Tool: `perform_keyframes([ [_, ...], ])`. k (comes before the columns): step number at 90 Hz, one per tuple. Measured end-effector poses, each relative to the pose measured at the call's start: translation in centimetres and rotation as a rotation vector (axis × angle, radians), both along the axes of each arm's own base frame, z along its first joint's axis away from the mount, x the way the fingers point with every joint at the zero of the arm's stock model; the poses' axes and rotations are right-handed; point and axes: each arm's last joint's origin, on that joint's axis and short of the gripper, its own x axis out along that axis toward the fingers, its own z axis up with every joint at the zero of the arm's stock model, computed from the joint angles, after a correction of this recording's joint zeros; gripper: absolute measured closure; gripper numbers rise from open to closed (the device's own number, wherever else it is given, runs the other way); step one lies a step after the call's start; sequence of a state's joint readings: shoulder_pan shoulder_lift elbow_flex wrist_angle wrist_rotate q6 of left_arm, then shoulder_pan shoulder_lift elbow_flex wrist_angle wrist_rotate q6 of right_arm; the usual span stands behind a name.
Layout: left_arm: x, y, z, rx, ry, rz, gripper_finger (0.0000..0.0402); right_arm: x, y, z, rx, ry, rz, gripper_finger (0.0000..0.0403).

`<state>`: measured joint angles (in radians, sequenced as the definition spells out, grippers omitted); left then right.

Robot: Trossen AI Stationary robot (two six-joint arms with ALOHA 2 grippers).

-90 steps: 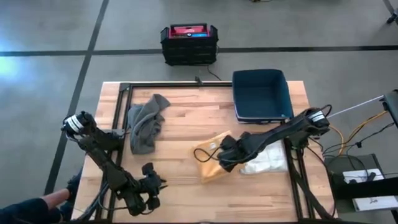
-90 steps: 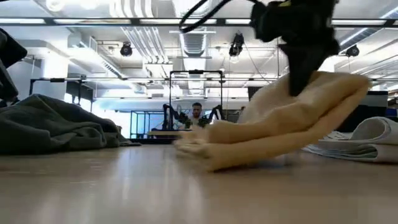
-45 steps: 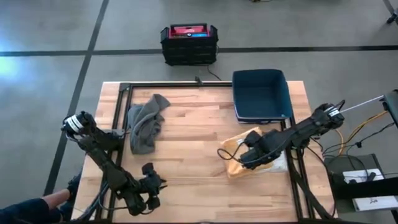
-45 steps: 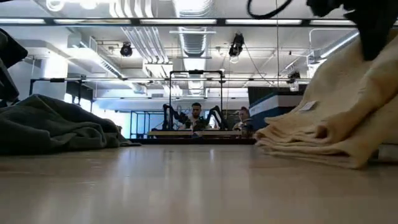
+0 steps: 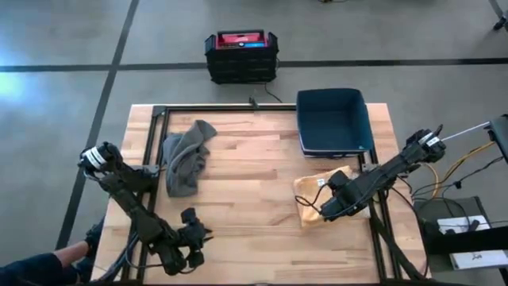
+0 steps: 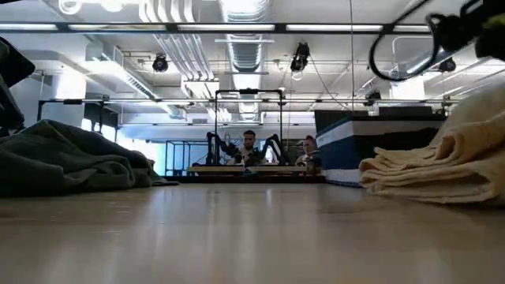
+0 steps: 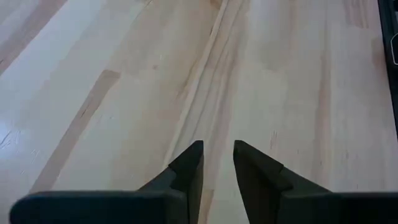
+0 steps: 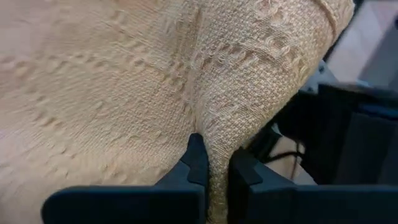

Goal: Fold towel
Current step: Stack the folded yellow towel on top of the folded white towel, then fold the gray towel

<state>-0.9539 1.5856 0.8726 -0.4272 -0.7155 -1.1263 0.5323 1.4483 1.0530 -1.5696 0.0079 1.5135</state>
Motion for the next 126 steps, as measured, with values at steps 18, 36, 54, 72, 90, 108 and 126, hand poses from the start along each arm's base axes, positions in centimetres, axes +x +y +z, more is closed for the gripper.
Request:
perform_keyframes([
  [18,0.0,0.0,0.0,0.000,0.000,0.000,0.0326,-1.0,-0.5,-0.9,-0.036,0.033,-0.037,0.0401],
  [36,-0.1,0.1,-0.2,0.007,0.002,0.001,0.0326,-1.0,-0.5,-0.1,-0.014,-0.003,-0.044,0.0401],
  [54,-0.1,0.0,-0.5,0.016,0.007,0.001,0.0326,-2.3,-0.9,-1.7,0.018,0.116,-0.113,0.0401],
  [72,0.0,0.0,-0.5,0.014,0.008,0.000,0.0326,-2.9,-1.0,-2.8,0.009,0.140,-0.126,0.0391],
  [90,0.0,0.0,-0.5,0.014,0.008,0.000,0.0326,-2.4,-0.7,-2.9,0.028,0.081,-0.102,0.0334],
  [108,0.0,-0.1,-0.5,0.006,0.003,0.000,0.0326,-2.1,-0.5,-1.2,0.059,0.116,-0.043,0.0248],
  [126,0.0,-0.1,-0.5,0.003,0.002,-0.001,0.0326,-0.7,0.3,2.2,0.186,-0.033,0.058,0.0198],
])
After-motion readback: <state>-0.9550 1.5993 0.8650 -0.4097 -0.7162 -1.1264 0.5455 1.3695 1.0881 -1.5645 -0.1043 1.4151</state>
